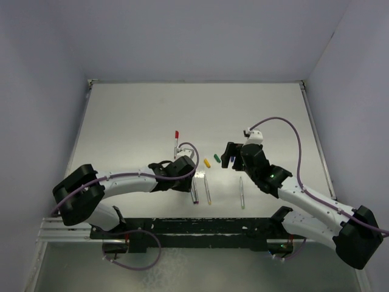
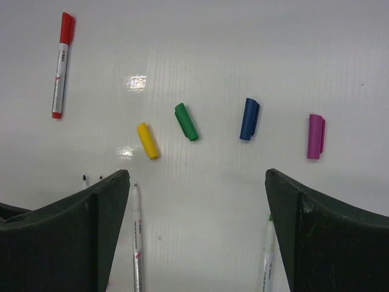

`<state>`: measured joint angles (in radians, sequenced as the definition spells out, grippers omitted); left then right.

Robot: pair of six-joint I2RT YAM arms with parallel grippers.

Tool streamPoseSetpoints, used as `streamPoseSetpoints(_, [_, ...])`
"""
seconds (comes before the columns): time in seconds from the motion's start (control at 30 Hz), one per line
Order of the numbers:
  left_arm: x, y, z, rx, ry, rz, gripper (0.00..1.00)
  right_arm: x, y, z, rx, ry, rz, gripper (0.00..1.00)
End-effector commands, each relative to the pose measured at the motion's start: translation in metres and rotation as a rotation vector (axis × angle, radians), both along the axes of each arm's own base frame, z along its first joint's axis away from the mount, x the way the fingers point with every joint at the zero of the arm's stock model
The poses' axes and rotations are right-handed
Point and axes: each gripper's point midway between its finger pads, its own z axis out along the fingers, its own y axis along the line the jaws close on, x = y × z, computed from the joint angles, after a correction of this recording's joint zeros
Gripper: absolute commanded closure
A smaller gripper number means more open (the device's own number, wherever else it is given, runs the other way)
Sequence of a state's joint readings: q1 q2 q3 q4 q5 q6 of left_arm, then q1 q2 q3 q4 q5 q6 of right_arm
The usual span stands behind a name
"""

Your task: Insert the pens into the pen caps

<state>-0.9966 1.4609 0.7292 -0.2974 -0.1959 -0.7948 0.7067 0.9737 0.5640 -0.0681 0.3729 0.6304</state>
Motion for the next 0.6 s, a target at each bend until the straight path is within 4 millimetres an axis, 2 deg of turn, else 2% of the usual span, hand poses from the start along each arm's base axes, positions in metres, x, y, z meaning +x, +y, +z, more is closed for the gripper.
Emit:
streamPoseSetpoints(0.0, [0.013, -0.021, 0.018, -0.073, -0.046, 0.016, 0.53, 0.004, 0.005, 0.007, 0.039, -0.024, -0.005, 0.06])
streamPoseSetpoints(0.37, [0.01, -0.025, 0.006, -0.049, -0.015, -0.003, 0.53, 0.004, 0.006, 0.007, 0.044, -0.024, -0.005, 0.06])
streamPoseSetpoints(0.57, [0.002, -0.012, -0.002, 0.013, 0.023, -0.018, 0.54, 0.003, 0.004, 0.009, 0.048, -0.028, -0.01, 0.06])
